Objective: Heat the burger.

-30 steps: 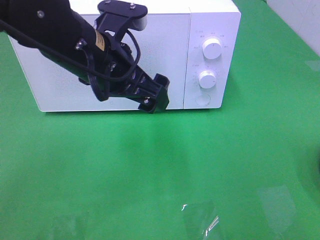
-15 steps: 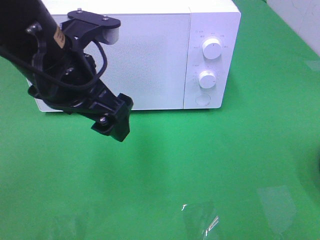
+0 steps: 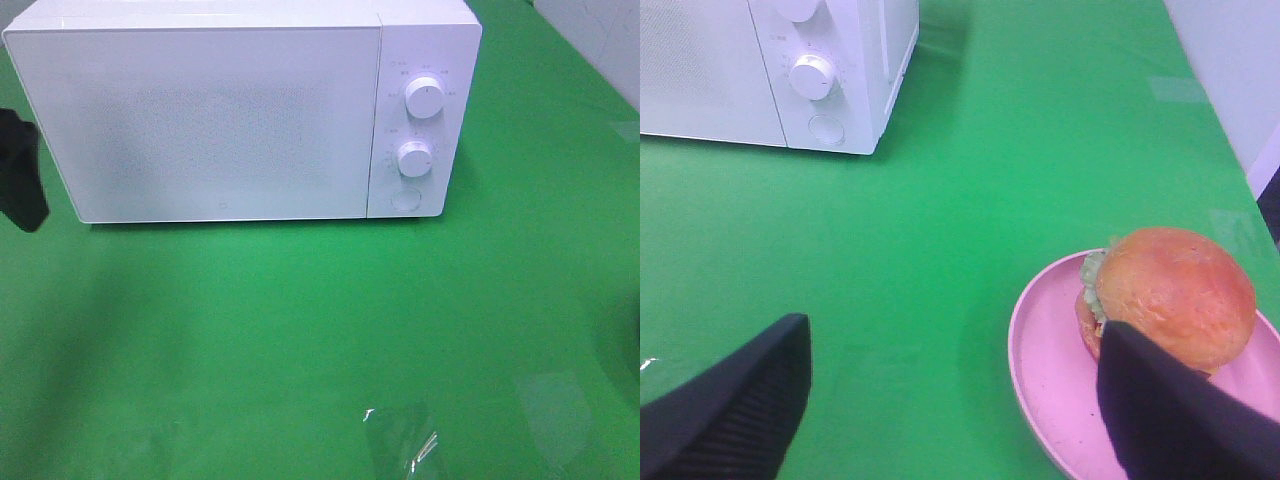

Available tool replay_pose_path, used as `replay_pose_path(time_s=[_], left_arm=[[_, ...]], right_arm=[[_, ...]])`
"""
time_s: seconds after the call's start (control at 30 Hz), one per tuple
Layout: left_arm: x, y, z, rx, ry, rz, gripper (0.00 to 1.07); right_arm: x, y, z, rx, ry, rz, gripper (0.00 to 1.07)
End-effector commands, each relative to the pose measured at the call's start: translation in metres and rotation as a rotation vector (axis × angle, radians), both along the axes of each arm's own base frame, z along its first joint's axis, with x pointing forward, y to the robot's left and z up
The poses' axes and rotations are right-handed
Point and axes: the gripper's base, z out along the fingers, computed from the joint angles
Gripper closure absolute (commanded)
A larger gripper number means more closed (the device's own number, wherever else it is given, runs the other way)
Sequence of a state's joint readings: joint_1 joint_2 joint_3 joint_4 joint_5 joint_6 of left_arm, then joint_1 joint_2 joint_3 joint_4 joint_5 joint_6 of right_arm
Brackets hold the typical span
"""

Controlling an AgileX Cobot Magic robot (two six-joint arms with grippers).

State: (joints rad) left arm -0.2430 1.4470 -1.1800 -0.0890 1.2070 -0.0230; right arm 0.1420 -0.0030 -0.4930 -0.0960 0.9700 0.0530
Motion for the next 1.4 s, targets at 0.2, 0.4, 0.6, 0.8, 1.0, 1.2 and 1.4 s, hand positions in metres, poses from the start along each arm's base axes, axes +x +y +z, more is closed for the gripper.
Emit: replay_pose_path(time_s=[0.2,0.4,0.6,0.8,1.0,1.2,1.4], left_arm=[[-0.034,0.048,0.008,-0.015,-0.021,0.107,0.06],[-0.075,0.065,0.0,-0.047,-0.051,0.172,0.06],[-0.124,0.064,-0.002,-0.043,-0.186,0.139,0.07],[-0.159,0.063,-0.009,-0.03,-0.289,0.086,0.07],[-0.182,0.062,-0.019,-0.026,-0.342,0.071,0.07],[-0.201,0.062,-0.021,-0.026,-0.462,0.073,0.07],[-0.218,0.062,-0.019,-0.026,-0.615,0.082,0.07]], right_arm=[[-0.004,0.0,0.0,0.003,-0.034,-0.001,0.32],[-0.004,0.0,0.0,0.003,-0.034,-0.001,0.32],[-0.004,0.0,0.0,0.003,-0.034,-0.001,0.32],[-0.004,0.0,0.0,0.003,-0.034,-0.001,0.32],[-0.004,0.0,0.0,0.003,-0.034,-0.001,0.32],[-0.004,0.0,0.0,0.003,-0.034,-0.001,0.32],[-0.004,0.0,0.0,0.003,-0.034,-0.001,0.32]])
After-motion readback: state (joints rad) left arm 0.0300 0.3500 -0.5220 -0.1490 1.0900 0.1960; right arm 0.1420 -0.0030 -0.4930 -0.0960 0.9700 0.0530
